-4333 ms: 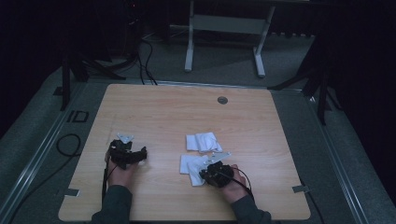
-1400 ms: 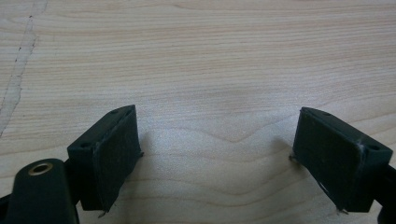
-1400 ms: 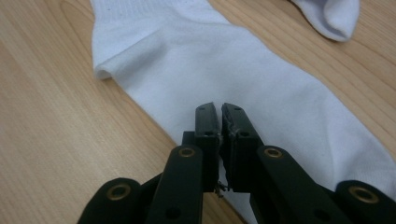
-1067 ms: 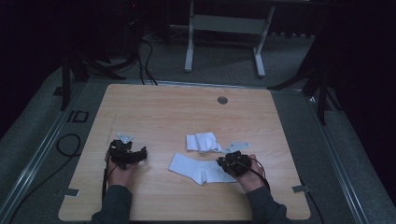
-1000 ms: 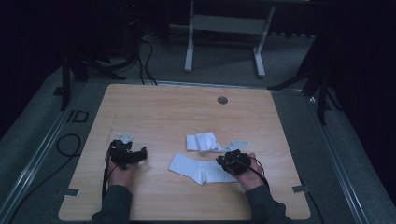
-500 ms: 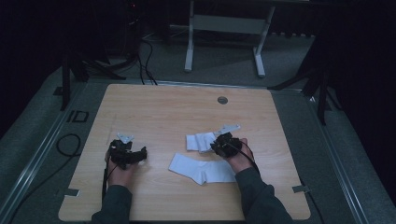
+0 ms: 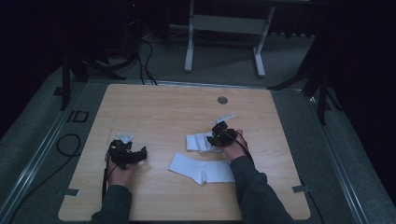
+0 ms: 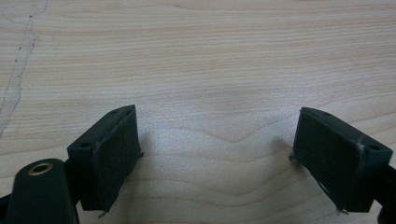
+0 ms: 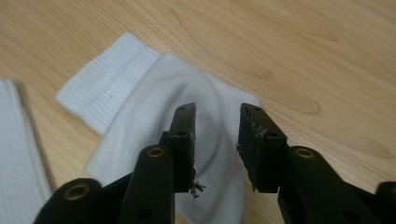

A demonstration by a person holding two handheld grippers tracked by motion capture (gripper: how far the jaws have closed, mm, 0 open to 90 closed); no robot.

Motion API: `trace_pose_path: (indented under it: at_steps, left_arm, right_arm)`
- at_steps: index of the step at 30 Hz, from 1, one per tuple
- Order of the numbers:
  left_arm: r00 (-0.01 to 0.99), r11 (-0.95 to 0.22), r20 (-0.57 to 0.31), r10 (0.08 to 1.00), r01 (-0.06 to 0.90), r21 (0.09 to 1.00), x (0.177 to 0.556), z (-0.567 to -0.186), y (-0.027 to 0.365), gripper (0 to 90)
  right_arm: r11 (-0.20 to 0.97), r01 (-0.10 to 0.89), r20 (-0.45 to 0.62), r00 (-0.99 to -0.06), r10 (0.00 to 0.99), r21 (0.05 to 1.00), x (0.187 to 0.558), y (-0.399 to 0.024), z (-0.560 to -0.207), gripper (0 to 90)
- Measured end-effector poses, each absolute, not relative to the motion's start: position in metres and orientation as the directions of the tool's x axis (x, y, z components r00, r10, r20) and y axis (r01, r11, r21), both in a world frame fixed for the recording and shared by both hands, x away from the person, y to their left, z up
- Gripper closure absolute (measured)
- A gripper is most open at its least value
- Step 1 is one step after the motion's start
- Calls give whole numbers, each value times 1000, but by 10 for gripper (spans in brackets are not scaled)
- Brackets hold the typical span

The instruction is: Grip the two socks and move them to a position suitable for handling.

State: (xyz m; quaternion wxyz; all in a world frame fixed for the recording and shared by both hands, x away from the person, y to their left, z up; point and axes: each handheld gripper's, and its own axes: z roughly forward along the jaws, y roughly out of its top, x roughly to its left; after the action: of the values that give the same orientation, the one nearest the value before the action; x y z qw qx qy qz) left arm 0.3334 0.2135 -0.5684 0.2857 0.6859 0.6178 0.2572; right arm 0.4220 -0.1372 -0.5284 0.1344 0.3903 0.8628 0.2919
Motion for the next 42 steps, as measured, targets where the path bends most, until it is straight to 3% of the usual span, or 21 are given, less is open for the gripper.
trace_pose_path:
  at_steps: [4,5,9,42]
  left_arm:
    - [104,-73,0,995,700,710,333,-568,213,144]
    - [104,-73,0,995,701,710,333,-568,213,145]
    - [104,-73,0,995,701,710,333,-568,213,144]
    - [102,-70,-3,995,699,712,333,-569,213,145]
  right_arm:
    - [527,607,35,-675,737,594,428,-135,-533,672]
    - [531,606,41,-680,732,593,429,-135,-534,781]
    - [523,594,40,-683,729,611,423,-136,-527,863]
    - [453,523,20,-670,742,722,401,-183,-456,898]
